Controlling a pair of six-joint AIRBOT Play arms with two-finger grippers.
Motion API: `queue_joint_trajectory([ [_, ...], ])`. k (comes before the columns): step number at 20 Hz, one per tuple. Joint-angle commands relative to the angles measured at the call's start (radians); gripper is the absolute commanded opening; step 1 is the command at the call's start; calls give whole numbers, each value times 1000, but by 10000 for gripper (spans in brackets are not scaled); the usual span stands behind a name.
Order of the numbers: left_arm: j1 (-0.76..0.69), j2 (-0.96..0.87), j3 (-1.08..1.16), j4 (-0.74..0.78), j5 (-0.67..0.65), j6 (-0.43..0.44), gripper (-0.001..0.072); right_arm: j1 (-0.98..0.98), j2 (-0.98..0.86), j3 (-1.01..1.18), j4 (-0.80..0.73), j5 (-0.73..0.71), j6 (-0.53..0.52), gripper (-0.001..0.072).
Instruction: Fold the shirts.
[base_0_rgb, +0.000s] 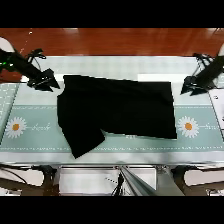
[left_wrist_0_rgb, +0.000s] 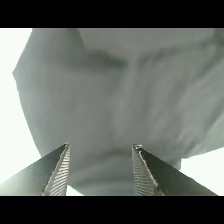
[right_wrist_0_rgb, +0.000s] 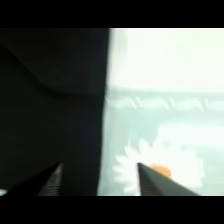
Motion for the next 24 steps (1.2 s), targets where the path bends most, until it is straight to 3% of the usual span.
queue_joint_trajectory([
  [1,89,228,-289,3,48,67,567,-158,205,-282,154,-141,-85,604],
  [2,119,303,-432,-14,61,92,628,-208,251,-369,245,-187,-134,603],
  [4,170,421,-687,-68,75,116,631,-277,325,-515,366,-269,-204,601],
  [8,197,544,-1044,-89,254,156,630,-295,400,-641,404,-340,-242,584],
  [17,72,478,-1151,-320,652,156,599,-295,414,-645,404,-325,-242,584],
  [21,-12,474,-1149,-367,726,155,90,-295,414,-645,399,-312,-241,584],
  [22,-13,474,-1149,-366,718,155,21,-295,414,-645,380,-305,-239,584],
  [24,-13,475,-1149,-362,695,156,19,-296,414,-654,283,-293,-213,584],
])
